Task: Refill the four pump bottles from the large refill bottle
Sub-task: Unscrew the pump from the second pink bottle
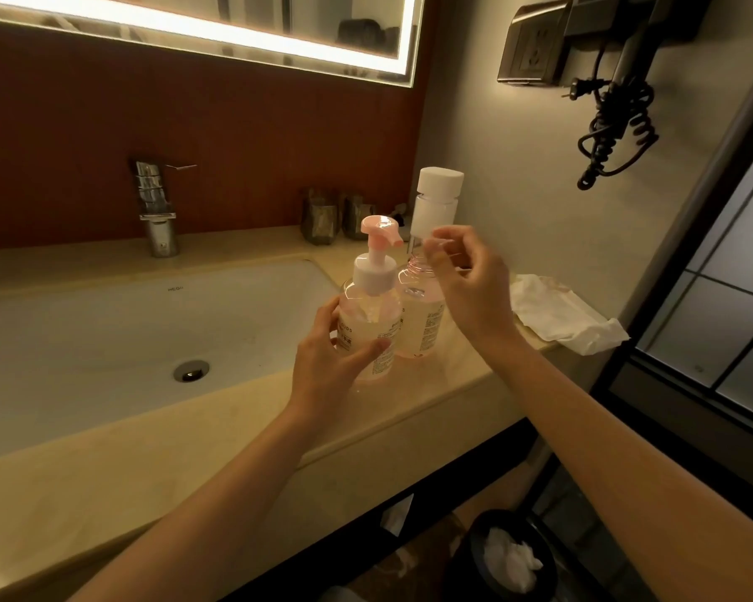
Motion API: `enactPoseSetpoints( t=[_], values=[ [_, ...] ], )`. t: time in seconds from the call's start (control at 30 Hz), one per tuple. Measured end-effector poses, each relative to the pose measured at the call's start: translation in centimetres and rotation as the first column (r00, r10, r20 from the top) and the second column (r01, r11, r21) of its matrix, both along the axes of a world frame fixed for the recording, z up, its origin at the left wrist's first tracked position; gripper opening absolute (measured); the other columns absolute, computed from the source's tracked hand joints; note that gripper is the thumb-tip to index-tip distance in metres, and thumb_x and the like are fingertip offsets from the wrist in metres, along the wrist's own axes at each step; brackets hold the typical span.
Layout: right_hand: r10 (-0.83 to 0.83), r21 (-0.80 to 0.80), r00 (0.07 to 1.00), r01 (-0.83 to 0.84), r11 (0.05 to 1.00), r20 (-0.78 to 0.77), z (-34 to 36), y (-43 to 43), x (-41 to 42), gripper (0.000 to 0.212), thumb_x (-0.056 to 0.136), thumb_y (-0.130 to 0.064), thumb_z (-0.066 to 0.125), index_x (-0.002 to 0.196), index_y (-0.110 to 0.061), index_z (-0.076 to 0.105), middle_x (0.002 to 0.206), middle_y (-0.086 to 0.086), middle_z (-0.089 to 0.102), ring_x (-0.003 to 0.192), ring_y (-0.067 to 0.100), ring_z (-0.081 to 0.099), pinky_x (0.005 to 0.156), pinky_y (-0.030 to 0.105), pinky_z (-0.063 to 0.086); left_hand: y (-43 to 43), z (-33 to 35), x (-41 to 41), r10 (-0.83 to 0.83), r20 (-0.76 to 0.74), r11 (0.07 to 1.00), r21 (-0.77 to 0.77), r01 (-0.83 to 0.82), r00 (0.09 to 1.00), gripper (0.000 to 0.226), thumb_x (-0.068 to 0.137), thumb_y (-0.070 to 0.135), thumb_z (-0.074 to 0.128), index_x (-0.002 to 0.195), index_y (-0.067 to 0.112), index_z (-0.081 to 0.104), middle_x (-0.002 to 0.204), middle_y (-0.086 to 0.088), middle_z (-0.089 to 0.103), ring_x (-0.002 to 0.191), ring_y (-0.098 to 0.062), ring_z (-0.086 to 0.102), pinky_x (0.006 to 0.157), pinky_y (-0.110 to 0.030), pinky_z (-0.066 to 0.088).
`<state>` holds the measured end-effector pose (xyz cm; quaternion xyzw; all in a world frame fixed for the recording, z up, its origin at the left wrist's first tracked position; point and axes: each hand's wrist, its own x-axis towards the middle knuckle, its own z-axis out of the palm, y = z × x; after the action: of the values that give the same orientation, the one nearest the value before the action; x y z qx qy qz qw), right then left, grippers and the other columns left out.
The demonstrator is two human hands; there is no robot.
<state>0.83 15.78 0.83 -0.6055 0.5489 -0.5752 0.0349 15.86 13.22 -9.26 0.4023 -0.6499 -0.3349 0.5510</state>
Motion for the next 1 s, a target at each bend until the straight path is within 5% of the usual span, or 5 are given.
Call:
enactPoseSetpoints(
  t=[0.47, 0.77, 1.0],
  values=[
    [0.032, 0.152, 0.996, -0.019, 0.988, -0.086, -0.6, -1.3, 4.1, 0.051, 0.076, -0.037, 0.071, 0.117, -0.011, 0.053, 0.115, 0.004, 0.062, 0.09, 0.007, 0.051, 0.062, 0.003, 0.036, 0.0, -0.1, -0.1, 0.001, -0.008, 1.0, -0.013, -0.001, 1.0, 0.065, 0.07, 0.034, 0.077, 0.121, 0.039, 0.036, 0.106, 0.016, 0.053, 0.092, 0.0, 0.055, 0.066, -0.005, 0.045],
    [0.187, 0.218, 0.982, -0.185, 0.958, 0.01, -0.5, -1.0, 4.0, 0.041, 0.088, -0.023, 0.06, 0.127, -0.01, 0.052, 0.122, 0.005, 0.06, 0.102, 0.012, 0.054, 0.076, 0.011, 0.041, 0.2, 0.0, -0.1, -0.019, -0.044, 1.0, -0.007, 0.019, 0.999, 0.064, 0.07, 0.028, 0.077, 0.121, 0.037, 0.039, 0.106, 0.012, 0.056, 0.093, 0.0, 0.057, 0.067, -0.005, 0.046],
    [0.105, 0.217, 0.994, -0.095, 0.972, -0.038, -0.3, -1.7, 4.6, 0.059, 0.077, -0.034, 0.071, 0.127, -0.01, 0.05, 0.124, 0.006, 0.057, 0.109, 0.017, 0.056, 0.083, 0.019, 0.043, 0.2, 0.1, -0.3, -0.01, -0.035, 1.0, 0.008, 0.011, 0.999, 0.065, 0.071, 0.03, 0.076, 0.126, 0.033, 0.04, 0.108, 0.013, 0.055, 0.093, -0.002, 0.056, 0.067, -0.009, 0.046]
  ],
)
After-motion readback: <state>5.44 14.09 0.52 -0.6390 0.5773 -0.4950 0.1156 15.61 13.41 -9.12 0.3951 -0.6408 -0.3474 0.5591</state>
